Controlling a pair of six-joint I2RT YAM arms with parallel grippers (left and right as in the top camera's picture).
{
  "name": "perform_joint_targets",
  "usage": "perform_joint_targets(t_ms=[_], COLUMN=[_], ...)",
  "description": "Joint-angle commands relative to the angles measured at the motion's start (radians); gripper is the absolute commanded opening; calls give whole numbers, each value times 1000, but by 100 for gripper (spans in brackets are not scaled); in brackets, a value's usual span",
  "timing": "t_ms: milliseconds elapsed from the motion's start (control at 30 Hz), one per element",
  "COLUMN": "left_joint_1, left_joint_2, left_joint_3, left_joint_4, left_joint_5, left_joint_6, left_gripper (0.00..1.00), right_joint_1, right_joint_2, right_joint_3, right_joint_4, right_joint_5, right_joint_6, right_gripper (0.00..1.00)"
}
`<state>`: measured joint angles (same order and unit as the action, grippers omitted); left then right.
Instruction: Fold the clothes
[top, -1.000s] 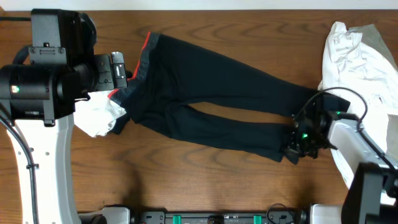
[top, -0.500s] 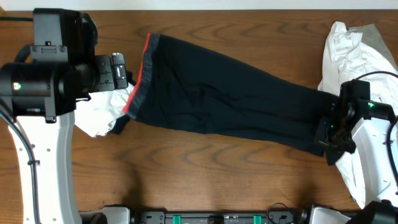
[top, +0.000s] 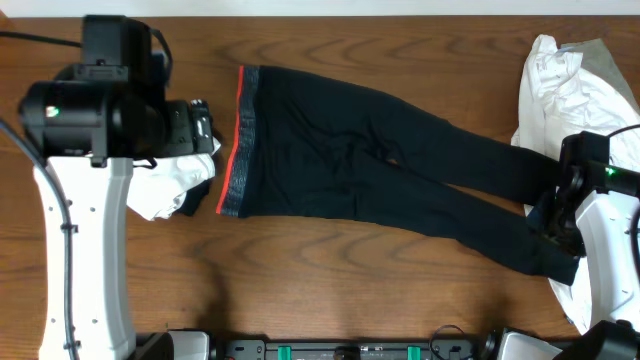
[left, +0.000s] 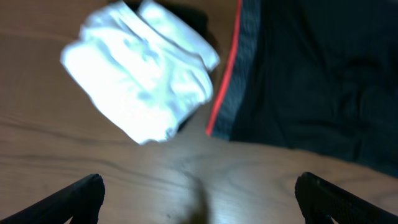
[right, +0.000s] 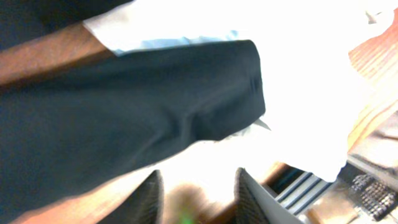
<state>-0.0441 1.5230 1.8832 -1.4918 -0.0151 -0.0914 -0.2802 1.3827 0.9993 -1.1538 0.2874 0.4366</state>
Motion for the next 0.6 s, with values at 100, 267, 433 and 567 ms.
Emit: perform_joint_targets(t_ms=[100,267,433,567], left_joint_1=[-2,-1,-2,-2], left_joint_2=[3,9,22,50], left_joint_3=[-287,-556,-760,-868], left_joint_4=[85,267,457,596], left_joint_5=[113,113,152,197], left_joint_6=[-28,-54,-57,-58], left_gripper=[100,100,100,100], right_joint_1=[-8,-8,-8,-8], right_joint_2=[-3,-3,-3,-3], right_joint_3=[7,7,7,7], right_joint_4=[41,66,66,66], right_joint_5=[-130,-241,-256,-259], right_joint_6=[-40,-102,-116,-121], right_gripper=[69,71,72,73])
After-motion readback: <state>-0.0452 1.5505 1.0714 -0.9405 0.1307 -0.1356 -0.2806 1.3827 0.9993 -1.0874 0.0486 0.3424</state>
